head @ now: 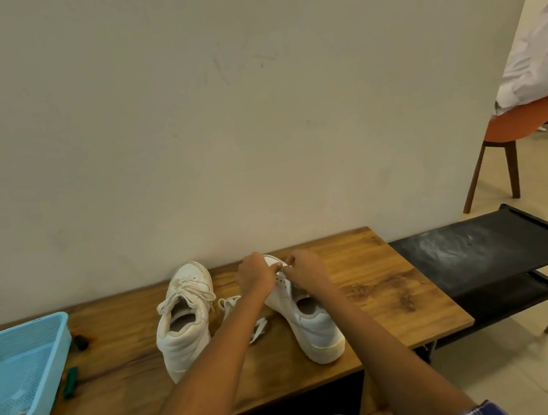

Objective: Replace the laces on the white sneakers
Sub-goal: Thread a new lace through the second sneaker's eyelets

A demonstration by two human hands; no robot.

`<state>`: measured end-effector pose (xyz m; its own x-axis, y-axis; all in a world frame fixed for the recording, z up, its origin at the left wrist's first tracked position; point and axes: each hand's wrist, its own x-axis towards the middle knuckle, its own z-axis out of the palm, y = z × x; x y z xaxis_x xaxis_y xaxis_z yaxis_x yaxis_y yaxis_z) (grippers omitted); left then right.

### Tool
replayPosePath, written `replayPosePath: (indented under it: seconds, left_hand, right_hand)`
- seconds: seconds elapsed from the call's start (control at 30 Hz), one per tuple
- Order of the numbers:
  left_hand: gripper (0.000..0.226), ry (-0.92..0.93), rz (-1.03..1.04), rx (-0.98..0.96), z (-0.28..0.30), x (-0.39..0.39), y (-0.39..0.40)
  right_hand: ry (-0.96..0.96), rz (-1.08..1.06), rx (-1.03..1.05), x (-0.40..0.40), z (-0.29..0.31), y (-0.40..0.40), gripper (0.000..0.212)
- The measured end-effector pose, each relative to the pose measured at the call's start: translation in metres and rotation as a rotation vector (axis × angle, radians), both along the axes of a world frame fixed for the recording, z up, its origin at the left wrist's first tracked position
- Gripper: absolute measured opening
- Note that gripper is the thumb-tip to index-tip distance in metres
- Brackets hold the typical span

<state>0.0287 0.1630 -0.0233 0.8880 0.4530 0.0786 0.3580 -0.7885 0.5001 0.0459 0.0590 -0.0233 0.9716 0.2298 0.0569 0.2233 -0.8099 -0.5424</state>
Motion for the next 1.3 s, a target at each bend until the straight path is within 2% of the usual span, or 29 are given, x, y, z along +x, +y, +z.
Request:
replayPosePath:
  seconds: [0.2,0.37,0.5,0.6,0.7,0.8,0.97,1.13,1.3]
  left_hand:
    - [0.033,0.107,0.016,-0.135,0.013,0.002,-0.019]
    - [0.028,0.14,-0.013,-0.036,0.009,0.002,-0.023]
    - [0.03,0.163,-0.018,0.032,0.006,0.007,-0.032]
    - [0.029,0.199,-0.089,0.037,0.01,0.009,-0.029]
    - [0.02,0.287,-0.205,-0.115,0.015,0.014,-0.009]
    - [0.029,0.314,-0.239,-0.354,0.015,0.012,0.013]
    - [0.04,0.281,-0.304,-0.406,0.009,0.013,0.022]
    - [0.042,0.269,-0.311,-0.479,0.006,0.012,0.025]
    - [0.045,0.271,-0.319,-0.451,0.003,0.015,0.026]
  right_hand:
    - [0.022,-0.119,0.182,0.0,-0.009,-0.004,0.015]
    - [-0.081,-0.068,0.114,0.002,-0.01,-0.004,0.012]
    - [-0.142,-0.111,0.173,0.002,-0.011,-0.007,0.008]
    - [-0.179,-0.092,0.108,0.0,-0.009,-0.007,0.015]
    - [-0.181,-0.056,0.035,0.001,-0.011,-0.003,0.021]
    - [-0.15,-0.011,-0.053,0.005,-0.015,-0.002,0.025]
    - [-0.159,0.088,-0.195,0.006,-0.017,0.0,0.028]
    - [-0.106,0.105,-0.151,0.007,-0.016,0.0,0.029]
    - [-0.055,0.134,-0.121,0.007,-0.016,0.0,0.03]
